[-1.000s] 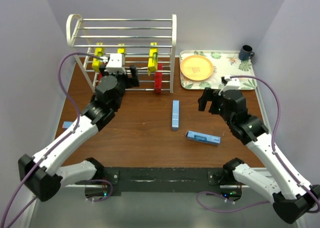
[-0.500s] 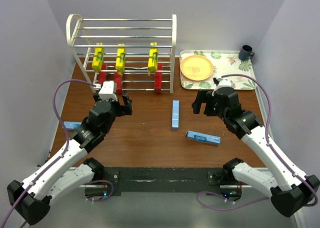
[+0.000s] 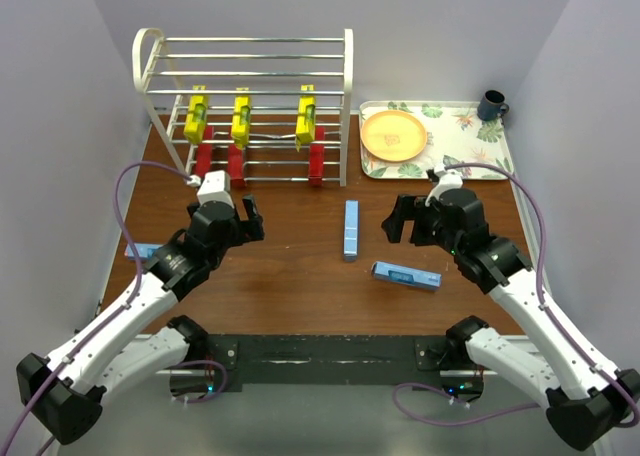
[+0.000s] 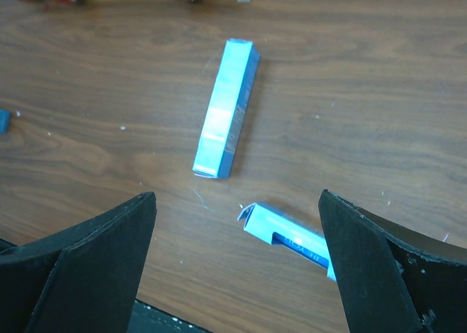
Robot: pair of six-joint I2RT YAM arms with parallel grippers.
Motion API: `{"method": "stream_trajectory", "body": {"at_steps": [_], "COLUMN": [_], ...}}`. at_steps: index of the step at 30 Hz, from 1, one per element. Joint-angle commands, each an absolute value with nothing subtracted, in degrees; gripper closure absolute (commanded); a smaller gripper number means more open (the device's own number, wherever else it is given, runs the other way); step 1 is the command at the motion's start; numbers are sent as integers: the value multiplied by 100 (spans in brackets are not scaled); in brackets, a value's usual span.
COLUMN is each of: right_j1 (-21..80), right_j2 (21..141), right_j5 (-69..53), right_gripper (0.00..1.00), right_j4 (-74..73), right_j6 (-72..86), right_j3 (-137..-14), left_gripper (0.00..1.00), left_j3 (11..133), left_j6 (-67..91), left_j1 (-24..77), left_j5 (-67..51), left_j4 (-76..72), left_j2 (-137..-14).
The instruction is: Place and organize the toothpastes onto the shelf
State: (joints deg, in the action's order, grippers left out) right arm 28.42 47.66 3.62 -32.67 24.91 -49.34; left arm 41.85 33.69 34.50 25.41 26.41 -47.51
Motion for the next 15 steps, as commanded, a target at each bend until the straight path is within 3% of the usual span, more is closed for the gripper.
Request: {"method": "stream_trajectory", "body": {"at_steps": [1,9,15], "right_j1": [2821,2821,2821], "right_j2": [4921,5309,5335], "right_j5": [342,1159,1933], "right_gripper": [2,2,2], "right_j4": [-3199,-3542,-3788], "right_j6": [2698,3216,3559], "right_j3": [-4931,-5071,-5159], "left_gripper": [5,5,5], "left_j3": [4518,4158,4631], "left_j6": [3516,3647,3630], "left_j1": [3428,3506,4701], "left_j5": [2576,1100,1555], "left_j4": [2892,1566,809], "left_j2": [-4851,-5554,-6827]}}
